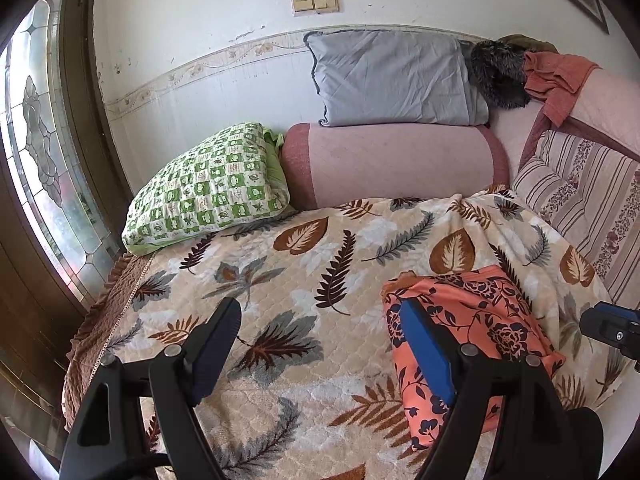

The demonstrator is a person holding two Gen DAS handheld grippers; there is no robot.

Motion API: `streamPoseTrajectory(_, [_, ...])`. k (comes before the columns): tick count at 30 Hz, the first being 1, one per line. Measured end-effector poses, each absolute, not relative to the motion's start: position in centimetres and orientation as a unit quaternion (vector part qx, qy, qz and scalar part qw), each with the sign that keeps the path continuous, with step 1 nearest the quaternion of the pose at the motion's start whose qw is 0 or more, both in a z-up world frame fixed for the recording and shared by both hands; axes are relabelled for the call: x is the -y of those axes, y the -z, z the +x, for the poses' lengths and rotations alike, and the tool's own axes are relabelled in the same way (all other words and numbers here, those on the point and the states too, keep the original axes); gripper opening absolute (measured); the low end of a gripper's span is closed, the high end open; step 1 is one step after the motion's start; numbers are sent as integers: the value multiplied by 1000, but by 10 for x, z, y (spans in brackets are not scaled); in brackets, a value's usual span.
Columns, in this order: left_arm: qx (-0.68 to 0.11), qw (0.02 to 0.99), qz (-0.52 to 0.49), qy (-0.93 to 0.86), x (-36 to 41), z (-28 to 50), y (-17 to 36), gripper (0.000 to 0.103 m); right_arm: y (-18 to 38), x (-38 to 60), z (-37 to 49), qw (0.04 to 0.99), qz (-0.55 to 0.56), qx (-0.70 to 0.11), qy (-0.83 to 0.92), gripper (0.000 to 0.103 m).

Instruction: Fold small clothes

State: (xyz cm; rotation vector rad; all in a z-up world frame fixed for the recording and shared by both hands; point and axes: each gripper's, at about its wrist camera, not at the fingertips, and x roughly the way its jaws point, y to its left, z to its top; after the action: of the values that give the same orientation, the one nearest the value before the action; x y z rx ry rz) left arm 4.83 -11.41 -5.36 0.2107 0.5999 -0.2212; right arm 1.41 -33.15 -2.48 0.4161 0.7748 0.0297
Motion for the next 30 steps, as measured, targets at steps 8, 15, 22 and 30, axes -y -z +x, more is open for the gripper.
streamPoseTrajectory(8, [-304,939,112,113,123,50,60,82,32,341,15,900,214,-381,-8,68])
streamPoseTrajectory(15, [-338,925,104,141,135,62,81,82,47,347,21,892,221,-394,1,69])
streamPoseTrajectory(22, [-447,875,89,162,154,91,163,83,107,376,34,857,249,-450,33,69])
streamPoseTrajectory(30, [-499,841,105,178,170,91,235,85,207,420,37,751,338,-564,62,65])
